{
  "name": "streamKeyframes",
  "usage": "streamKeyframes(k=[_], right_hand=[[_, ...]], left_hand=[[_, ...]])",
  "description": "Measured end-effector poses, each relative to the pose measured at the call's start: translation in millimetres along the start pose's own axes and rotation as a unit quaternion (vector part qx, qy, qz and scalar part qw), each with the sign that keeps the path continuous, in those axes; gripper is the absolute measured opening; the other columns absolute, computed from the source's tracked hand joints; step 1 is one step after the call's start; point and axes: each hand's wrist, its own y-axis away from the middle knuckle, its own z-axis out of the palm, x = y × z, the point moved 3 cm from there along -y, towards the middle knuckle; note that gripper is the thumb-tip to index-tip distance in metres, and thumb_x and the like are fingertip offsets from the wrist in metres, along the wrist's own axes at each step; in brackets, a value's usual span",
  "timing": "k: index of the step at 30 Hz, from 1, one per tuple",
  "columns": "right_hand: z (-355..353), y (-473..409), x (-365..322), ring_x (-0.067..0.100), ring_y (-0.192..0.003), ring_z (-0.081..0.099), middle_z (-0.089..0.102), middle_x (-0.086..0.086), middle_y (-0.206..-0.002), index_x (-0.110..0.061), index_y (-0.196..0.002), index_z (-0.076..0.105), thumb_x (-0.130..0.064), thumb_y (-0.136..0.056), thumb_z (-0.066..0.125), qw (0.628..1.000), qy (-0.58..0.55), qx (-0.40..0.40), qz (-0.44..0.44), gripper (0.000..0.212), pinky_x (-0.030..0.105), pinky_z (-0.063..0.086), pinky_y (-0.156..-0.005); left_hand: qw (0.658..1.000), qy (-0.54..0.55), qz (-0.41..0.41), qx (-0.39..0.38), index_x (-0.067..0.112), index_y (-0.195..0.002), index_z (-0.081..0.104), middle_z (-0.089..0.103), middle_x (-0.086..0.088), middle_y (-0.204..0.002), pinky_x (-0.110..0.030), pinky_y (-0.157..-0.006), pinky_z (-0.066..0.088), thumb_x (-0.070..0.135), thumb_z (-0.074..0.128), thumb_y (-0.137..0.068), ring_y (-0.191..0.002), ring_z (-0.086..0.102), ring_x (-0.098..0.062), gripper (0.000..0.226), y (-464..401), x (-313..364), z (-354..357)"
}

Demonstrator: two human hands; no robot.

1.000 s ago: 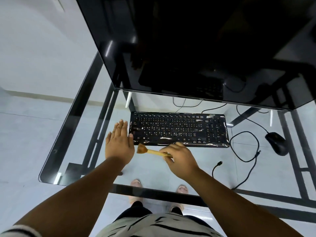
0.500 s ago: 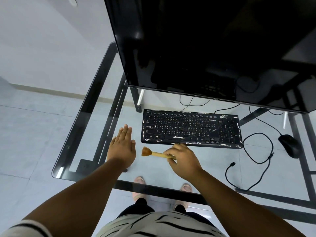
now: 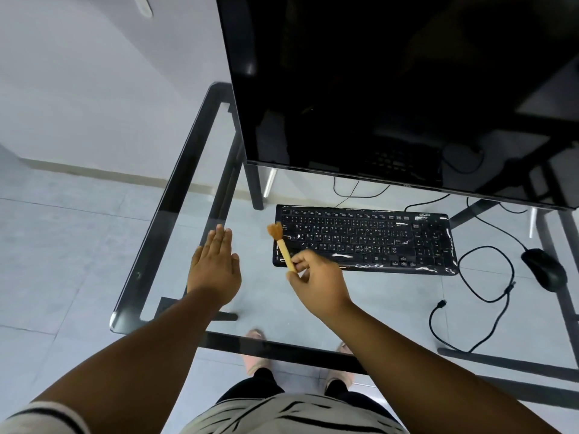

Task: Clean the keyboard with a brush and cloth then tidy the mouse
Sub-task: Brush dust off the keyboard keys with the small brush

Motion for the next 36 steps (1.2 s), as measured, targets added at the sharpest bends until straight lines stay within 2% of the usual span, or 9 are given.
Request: streamKeyframes(k=[2,5,8,11,16,20,24,28,36], right_hand=[[13.7,-11.1,-17.7,0.0,-0.059,0.055,0.062,-0.014,-0.079,-0.019,-0.094,0.064,-0.021,-0.08,0.07,1.0,-0.014,0.001,0.01,0.015,0.016,0.046,-0.06],[36.5,-29.5,-40.8,0.013,-0.068,0.065,0.067,-0.005,-0.083,-0.02,-0.096,0.06,-0.024,-0.081,0.07,0.998,-0.03,-0.008,0.047,0.018,0.03,0.057,-0.062],[53.5,-42.2,-55.6,0.016,-0.07,0.066,0.067,-0.004,-0.083,-0.023,-0.095,0.056,-0.025,-0.082,0.069,0.996,-0.029,-0.003,0.086,0.018,0.035,0.058,-0.06],[64.0,-47.5,-65.6,0.018,-0.071,0.066,0.069,-0.001,-0.083,-0.019,-0.096,0.057,-0.022,-0.083,0.066,0.995,-0.009,0.016,0.101,0.016,0.034,0.058,-0.059],[66.5,-43.3,-65.7,0.017,-0.071,0.064,0.07,-0.004,-0.086,-0.02,-0.104,0.058,-0.021,-0.083,0.063,0.991,0.009,0.033,0.127,0.022,0.024,0.05,-0.059],[66.4,-42.8,-62.8,0.018,-0.073,0.066,0.069,-0.004,-0.085,-0.021,-0.111,0.06,-0.023,-0.082,0.063,0.989,0.007,0.038,0.146,0.029,0.028,0.055,-0.059],[65.8,-50.5,-64.7,0.018,-0.072,0.065,0.07,-0.001,-0.088,-0.021,-0.114,0.059,-0.022,-0.084,0.063,0.988,0.018,0.039,0.149,0.03,0.026,0.052,-0.055],[66.1,-52.9,-63.7,0.022,-0.072,0.068,0.071,0.003,-0.088,-0.019,-0.112,0.06,-0.021,-0.083,0.062,0.988,0.031,0.042,0.146,0.03,0.034,0.058,-0.06],[70.6,-63.6,-65.9,0.023,-0.073,0.068,0.071,0.004,-0.09,-0.019,-0.11,0.062,-0.02,-0.082,0.063,0.988,0.026,0.046,0.144,0.028,0.031,0.057,-0.06]], left_hand=[[1.0,-0.003,-0.001,0.001,0.019,-0.155,-0.002,-0.012,0.002,-0.162,-0.035,-0.12,-0.003,0.036,0.017,-0.103,-0.148,-0.011,-0.015,0.058,-4.9,-10.5,-5.2],[1.0,-0.006,0.002,-0.004,0.018,-0.155,-0.002,-0.012,0.002,-0.162,-0.035,-0.12,-0.003,0.036,0.016,-0.103,-0.148,-0.012,-0.015,0.058,-11.6,-28.6,-11.8],[1.0,-0.005,0.001,-0.003,0.018,-0.155,0.0,-0.011,0.001,-0.162,-0.035,-0.121,-0.003,0.035,0.017,-0.103,-0.149,-0.011,-0.016,0.058,-15.9,-46.1,-17.8],[1.0,-0.009,0.003,-0.012,0.017,-0.155,-0.002,-0.012,0.0,-0.162,-0.036,-0.121,-0.002,0.037,0.016,-0.103,-0.148,-0.012,-0.015,0.058,-17.8,-61.5,-20.6],[0.999,-0.014,0.017,-0.024,0.016,-0.155,-0.003,-0.014,-0.001,-0.161,-0.036,-0.121,-0.003,0.039,0.015,-0.103,-0.148,-0.013,-0.016,0.06,-16.4,-70.1,-20.8],[0.999,-0.013,0.03,-0.034,0.016,-0.154,-0.005,-0.016,-0.001,-0.161,-0.035,-0.121,-0.004,0.039,0.015,-0.103,-0.148,-0.014,-0.016,0.06,-17.4,-67.1,-19.5],[0.998,-0.022,0.037,-0.045,0.016,-0.153,-0.01,-0.021,-0.001,-0.16,-0.036,-0.121,-0.004,0.041,0.015,-0.103,-0.147,-0.018,-0.017,0.062,-18.6,-62.9,-16.9],[0.997,-0.029,0.045,-0.048,0.017,-0.153,-0.013,-0.024,0.0,-0.158,-0.036,-0.121,-0.005,0.043,0.016,-0.102,-0.146,-0.02,-0.016,0.064,-17.4,-60.8,-14.5],[0.997,-0.038,0.042,-0.043,0.017,-0.153,-0.013,-0.025,0.0,-0.158,-0.036,-0.121,-0.005,0.044,0.015,-0.102,-0.146,-0.021,-0.018,0.064,-22.4,-65.8,-16.9]])
